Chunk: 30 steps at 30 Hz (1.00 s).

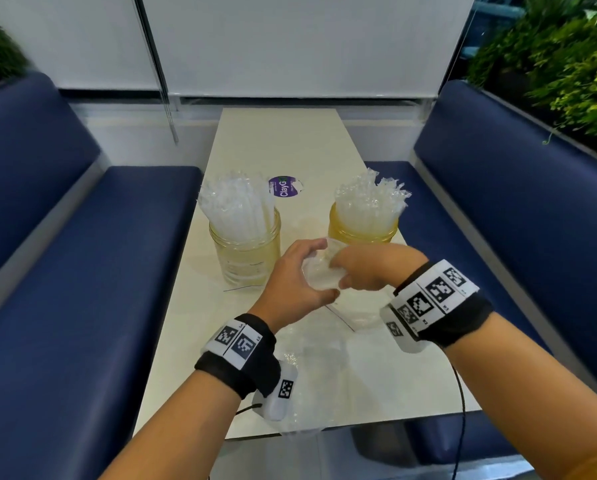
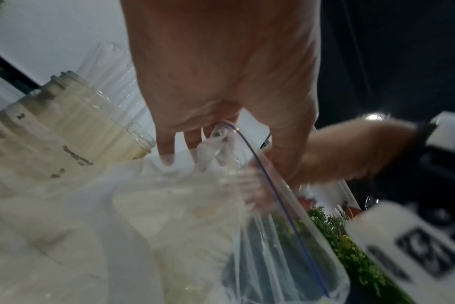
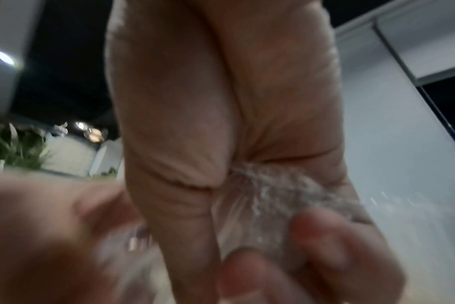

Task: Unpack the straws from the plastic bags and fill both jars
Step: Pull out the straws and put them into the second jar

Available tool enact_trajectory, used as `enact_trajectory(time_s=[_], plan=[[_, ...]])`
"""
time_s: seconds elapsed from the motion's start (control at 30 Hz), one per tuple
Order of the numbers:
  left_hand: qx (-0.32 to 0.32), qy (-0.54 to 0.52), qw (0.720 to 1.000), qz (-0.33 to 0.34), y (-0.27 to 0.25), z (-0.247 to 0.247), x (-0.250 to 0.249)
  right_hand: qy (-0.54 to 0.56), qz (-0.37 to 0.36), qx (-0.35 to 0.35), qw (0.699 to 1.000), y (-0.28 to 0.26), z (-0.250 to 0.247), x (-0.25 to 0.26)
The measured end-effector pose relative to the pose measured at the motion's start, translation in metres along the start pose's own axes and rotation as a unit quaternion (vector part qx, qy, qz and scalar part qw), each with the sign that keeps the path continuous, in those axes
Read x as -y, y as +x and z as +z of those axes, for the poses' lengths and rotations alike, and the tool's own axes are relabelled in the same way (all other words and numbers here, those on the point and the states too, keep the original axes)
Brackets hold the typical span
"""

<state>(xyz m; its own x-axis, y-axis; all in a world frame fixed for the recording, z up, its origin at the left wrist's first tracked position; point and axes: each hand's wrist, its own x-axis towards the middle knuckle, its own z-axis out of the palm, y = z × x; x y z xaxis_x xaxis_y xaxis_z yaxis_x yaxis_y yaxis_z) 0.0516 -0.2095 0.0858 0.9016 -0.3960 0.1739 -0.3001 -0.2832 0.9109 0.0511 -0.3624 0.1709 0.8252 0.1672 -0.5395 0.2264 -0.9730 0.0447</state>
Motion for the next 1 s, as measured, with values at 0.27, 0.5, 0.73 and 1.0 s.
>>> enact_trajectory(time_s=[0.27,0.5,0.73,1.0], plan=[[-0.146,0.062,0.987,-0.021,0.010,0.014,-0.002,0.157,-0.064,-0.253,0.953,-0.037,-0.053,0.015],[-0.153,0.030,0.987,-0.031,0.019,0.018,-0.004,0.309,-0.150,-0.535,0.772,0.003,-0.015,0.050],[-0.173,0.007,0.985,-0.003,0.010,0.012,-0.011,0.627,-0.128,-0.392,0.661,0.017,0.006,0.060],[-0.133,-0.047,0.988,-0.063,0.011,0.008,0.007,0.620,-0.221,-0.418,0.627,-0.002,-0.051,0.029]])
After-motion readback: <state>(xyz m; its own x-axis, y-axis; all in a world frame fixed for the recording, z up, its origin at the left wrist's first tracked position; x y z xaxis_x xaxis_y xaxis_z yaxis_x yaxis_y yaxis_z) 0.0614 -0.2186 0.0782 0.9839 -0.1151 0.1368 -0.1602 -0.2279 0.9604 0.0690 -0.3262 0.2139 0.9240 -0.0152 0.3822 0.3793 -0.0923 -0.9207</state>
